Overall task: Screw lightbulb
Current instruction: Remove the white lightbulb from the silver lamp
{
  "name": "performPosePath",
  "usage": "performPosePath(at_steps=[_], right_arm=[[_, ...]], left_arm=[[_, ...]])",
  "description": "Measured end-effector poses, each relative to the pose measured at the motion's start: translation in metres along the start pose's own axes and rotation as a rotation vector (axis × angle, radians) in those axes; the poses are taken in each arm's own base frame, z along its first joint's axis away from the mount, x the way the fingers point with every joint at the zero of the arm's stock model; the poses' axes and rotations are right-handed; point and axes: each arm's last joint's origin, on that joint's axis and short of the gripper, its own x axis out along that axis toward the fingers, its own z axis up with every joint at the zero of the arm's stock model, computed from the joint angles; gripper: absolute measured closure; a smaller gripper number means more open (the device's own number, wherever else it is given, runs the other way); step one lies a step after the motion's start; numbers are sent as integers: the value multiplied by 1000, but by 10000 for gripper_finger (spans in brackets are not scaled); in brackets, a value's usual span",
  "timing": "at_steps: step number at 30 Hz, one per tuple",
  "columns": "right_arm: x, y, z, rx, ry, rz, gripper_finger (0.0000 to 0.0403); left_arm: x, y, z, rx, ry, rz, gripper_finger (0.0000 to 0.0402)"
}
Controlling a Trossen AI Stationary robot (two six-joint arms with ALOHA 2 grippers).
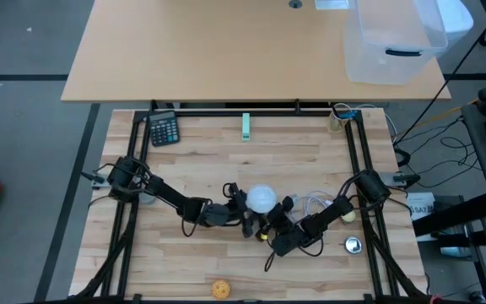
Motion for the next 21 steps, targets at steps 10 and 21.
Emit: performPosePath(at_steps=[10, 21], right_arm=[[-4, 1, -2, -10, 6, 9, 224], [-4, 1, -2, -9, 4, 14, 223]], left_arm=[[-17, 4, 8, 69, 5, 4, 125], [-47, 16, -7, 109, 36, -201, 125]])
